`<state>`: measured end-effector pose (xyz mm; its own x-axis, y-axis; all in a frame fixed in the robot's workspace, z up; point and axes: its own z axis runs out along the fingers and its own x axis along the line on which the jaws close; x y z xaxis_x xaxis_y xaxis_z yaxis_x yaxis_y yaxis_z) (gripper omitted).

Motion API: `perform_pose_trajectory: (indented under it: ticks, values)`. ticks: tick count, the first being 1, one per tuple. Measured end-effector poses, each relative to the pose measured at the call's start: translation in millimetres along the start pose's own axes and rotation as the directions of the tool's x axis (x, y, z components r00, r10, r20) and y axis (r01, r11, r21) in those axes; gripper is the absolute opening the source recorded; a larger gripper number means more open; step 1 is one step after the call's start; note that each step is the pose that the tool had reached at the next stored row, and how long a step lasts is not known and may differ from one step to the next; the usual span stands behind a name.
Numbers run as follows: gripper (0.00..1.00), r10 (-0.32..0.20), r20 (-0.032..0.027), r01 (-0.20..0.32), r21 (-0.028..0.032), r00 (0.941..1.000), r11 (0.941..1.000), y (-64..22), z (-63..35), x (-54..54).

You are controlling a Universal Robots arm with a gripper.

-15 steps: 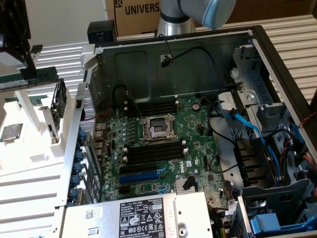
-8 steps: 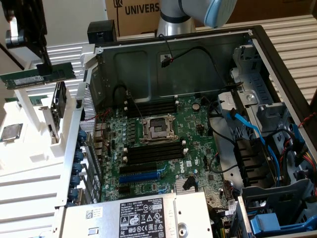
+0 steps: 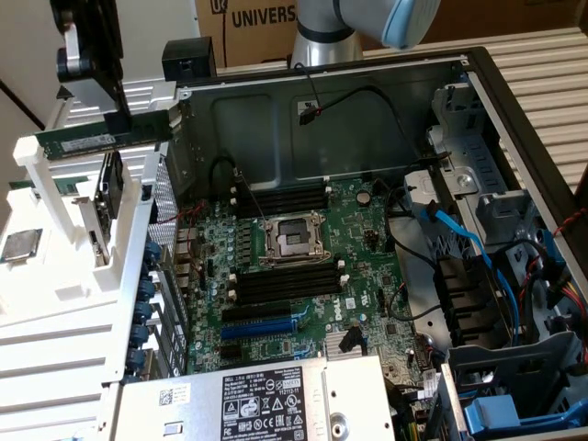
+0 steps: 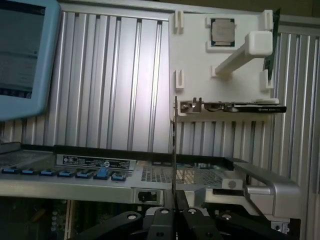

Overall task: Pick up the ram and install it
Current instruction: 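Pick up the ram and move it above insertion slot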

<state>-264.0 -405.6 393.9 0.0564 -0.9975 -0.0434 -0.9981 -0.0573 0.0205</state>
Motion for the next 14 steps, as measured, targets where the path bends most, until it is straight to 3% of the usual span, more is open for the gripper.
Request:
perform_pose_trajectory:
  ticks: [14]
  values:
    - [0.13, 0.000, 0.0000, 0.000, 0.0000, 1.0000, 1.0000, -64.2, -1.5, 3.6]
